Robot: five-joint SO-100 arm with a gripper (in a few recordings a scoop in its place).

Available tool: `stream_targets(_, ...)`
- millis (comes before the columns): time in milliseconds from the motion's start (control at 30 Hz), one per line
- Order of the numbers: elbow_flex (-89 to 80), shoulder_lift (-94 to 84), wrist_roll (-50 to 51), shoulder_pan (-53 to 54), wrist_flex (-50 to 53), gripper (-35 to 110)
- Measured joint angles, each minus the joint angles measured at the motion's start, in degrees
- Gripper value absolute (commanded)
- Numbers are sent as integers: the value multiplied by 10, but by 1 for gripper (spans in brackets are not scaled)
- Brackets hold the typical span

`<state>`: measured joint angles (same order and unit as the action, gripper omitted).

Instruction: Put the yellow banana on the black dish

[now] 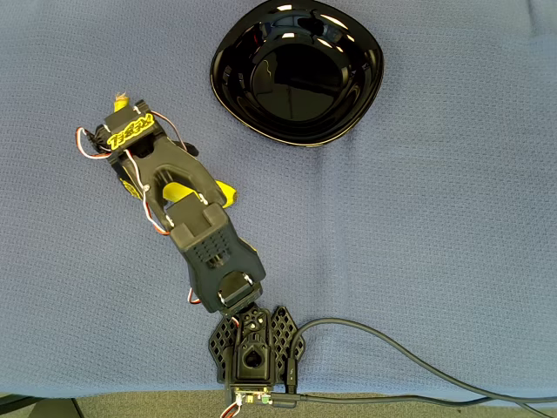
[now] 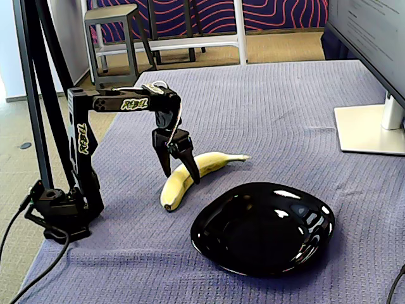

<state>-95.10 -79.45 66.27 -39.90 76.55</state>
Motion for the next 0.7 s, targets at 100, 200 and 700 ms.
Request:
stream_targets(100,0,9,0,3,-11,32)
stream_targets(200,0,9,0,2,-17,27)
stream_targets(700,-2,13,-69,-11,-90,27)
